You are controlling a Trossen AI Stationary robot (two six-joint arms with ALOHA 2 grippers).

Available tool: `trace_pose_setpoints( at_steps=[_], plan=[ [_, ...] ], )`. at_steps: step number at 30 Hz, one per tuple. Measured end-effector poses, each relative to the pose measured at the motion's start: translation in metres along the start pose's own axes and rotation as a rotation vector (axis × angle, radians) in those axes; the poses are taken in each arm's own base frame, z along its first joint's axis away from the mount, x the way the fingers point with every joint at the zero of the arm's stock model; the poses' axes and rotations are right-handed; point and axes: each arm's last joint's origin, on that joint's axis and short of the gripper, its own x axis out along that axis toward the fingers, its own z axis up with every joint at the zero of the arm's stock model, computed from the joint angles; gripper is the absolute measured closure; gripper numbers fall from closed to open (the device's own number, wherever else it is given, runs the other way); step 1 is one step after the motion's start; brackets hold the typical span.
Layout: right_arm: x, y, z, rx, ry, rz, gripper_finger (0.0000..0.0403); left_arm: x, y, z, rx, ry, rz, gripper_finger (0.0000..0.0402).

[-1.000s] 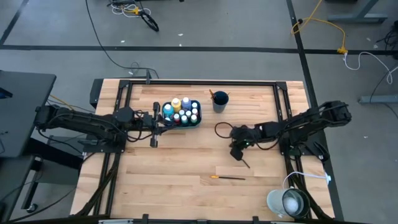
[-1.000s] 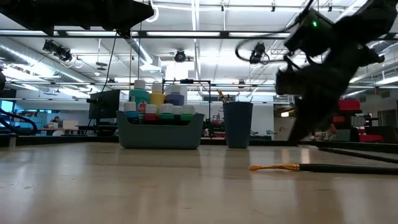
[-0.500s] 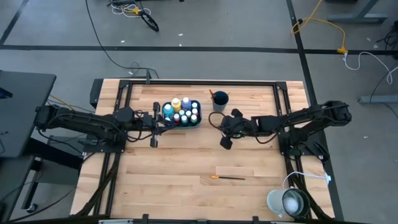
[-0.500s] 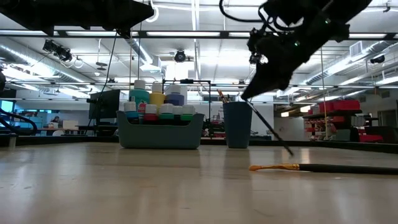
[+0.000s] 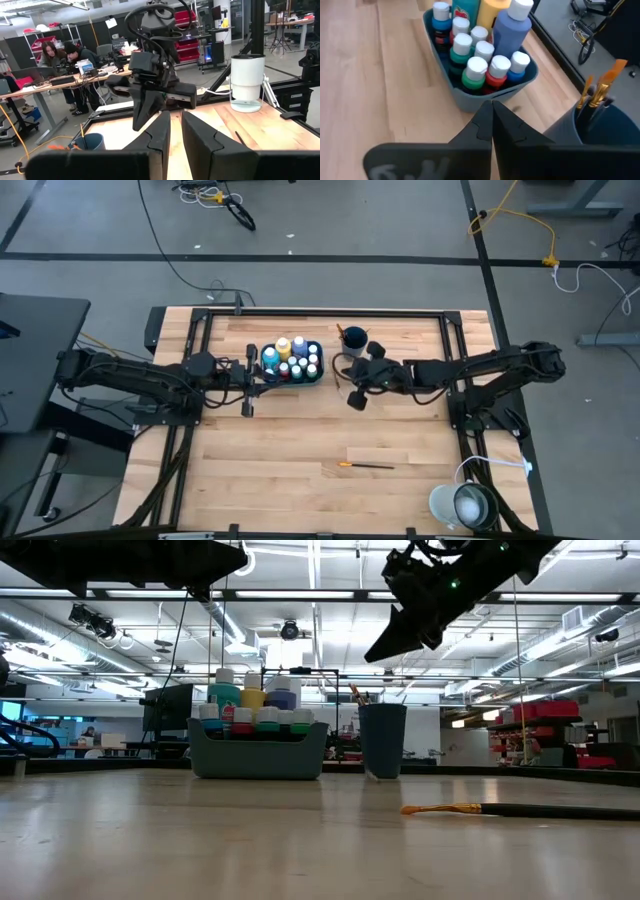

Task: Pick & Place Paint Supplies
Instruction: Put the silver paint brush into the blue cup

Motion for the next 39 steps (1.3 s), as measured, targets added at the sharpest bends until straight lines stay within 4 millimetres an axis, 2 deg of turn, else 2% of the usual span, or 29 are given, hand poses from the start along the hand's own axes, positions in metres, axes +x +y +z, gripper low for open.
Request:
trace_pose_setpoints(
  at_steps=[6, 11, 13, 16, 21, 25, 29, 33, 39],
  plan=[
    [0.000, 0.002, -0.003, -0.004, 0.031, 0.112, 0.0397, 0.000, 0.000, -0.002, -0.007, 0.020, -0.003, 0.0347],
    [0.006, 0.005, -0.012, 0.045, 0.107, 0.144, 0.0346, 0.000, 0.000, -0.002, -0.003, 0.020, -0.003, 0.0347],
    [0.011, 0.008, -0.017, -0.008, 0.135, 0.145, 0.0319, 0.000, 0.000, -0.002, -0.003, 0.020, -0.007, 0.0347],
    [0.018, 0.014, -0.028, -0.182, 0.183, 0.165, 0.0282, 0.000, -0.001, -0.002, -0.001, 0.024, -0.008, 0.0347],
    [0.021, 0.013, -0.044, -0.365, 0.314, 0.241, 0.0243, 0.000, -0.001, -0.003, -0.002, 0.025, -0.008, 0.0347],
    [0.014, 0.005, -0.058, -0.511, 0.475, 0.240, 0.0235, 0.000, 0.000, -0.002, 0.003, 0.023, -0.008, 0.0347],
    [0.011, -0.008, -0.070, -0.624, 0.624, 0.320, 0.0238, 0.000, 0.000, -0.002, 0.004, 0.018, -0.007, 0.0347],
    [0.014, -0.020, -0.072, -0.733, 0.640, 0.359, 0.0240, 0.000, 0.000, -0.001, 0.004, 0.010, -0.005, 0.0347],
    [0.019, -0.028, -0.078, -0.878, 0.632, 0.530, 0.0240, 0.000, 0.000, 0.000, 0.004, 0.001, -0.004, 0.0347]
  ],
)
